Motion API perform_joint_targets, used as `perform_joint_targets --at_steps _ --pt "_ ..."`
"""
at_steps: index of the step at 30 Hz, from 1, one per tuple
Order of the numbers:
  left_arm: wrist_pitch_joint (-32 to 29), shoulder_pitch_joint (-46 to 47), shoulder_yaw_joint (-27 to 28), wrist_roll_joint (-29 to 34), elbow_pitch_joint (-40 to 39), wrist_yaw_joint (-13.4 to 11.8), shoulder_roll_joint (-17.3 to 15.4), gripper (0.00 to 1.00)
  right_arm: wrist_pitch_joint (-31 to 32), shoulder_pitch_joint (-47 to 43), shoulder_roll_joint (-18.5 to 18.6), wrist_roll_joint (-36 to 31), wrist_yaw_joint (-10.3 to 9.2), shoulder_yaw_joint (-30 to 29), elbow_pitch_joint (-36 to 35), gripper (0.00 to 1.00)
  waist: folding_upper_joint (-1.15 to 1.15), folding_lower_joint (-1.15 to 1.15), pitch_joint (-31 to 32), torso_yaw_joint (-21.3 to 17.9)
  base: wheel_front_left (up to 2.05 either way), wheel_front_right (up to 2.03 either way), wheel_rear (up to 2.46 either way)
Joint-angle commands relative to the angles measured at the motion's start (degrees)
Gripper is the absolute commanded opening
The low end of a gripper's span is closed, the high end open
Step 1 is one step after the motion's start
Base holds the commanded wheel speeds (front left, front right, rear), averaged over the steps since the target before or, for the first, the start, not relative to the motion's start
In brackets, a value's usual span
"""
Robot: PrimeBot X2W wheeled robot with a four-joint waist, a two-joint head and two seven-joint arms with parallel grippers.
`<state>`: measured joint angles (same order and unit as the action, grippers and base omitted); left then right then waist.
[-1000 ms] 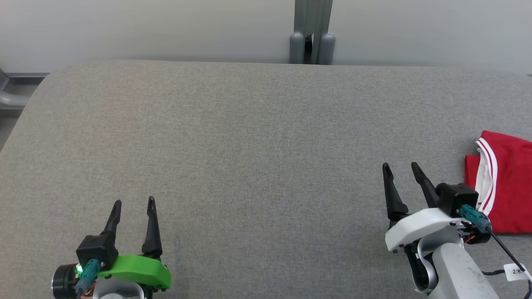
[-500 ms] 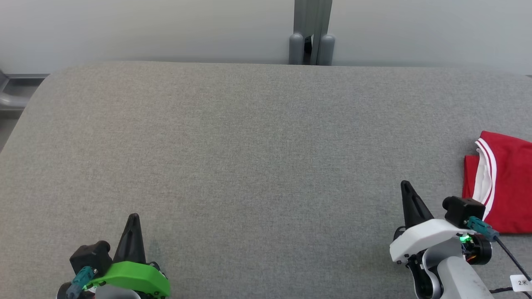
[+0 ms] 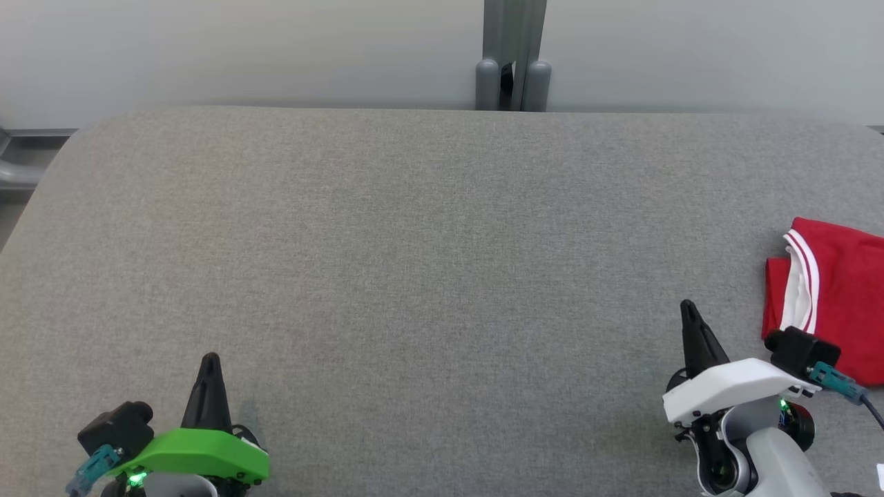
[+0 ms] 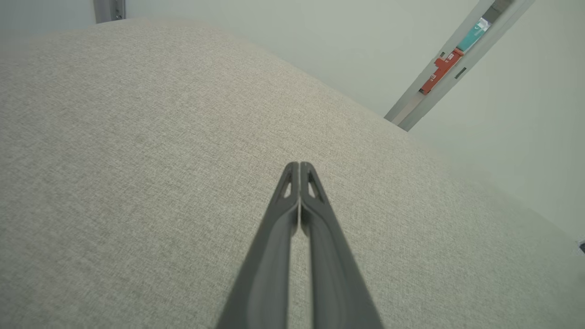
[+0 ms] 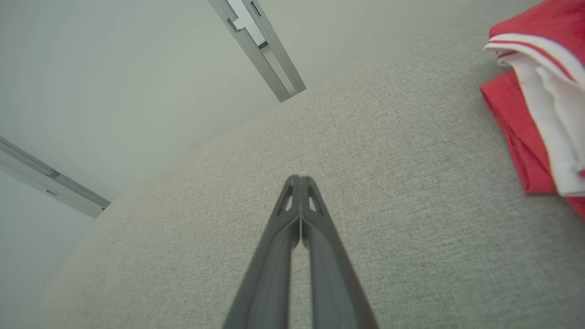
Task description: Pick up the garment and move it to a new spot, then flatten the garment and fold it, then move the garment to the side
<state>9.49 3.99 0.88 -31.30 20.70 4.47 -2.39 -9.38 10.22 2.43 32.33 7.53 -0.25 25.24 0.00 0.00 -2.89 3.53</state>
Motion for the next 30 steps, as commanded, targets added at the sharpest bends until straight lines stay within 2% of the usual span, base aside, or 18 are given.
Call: perform_joint_targets --at_steps 1,30 --pt "-0.52 1.06 0.47 -2.47 -1.15 0.26 -0.26 0.00 0.54 0.29 0.27 2.49 0.00 -0.36 -1.42 0.00 0.00 0.00 0.05 -0.06 0.00 0.00 0.00" --pt "-6.45 1.79 2.47 -24.90 -3.39 1.38 -0.42 0.00 6.41 -1.35 0.39 24.43 -0.03 -2.65 -5.31 0.00 0.00 0.00 0.79 -1.03 0.00 0.00 0.00"
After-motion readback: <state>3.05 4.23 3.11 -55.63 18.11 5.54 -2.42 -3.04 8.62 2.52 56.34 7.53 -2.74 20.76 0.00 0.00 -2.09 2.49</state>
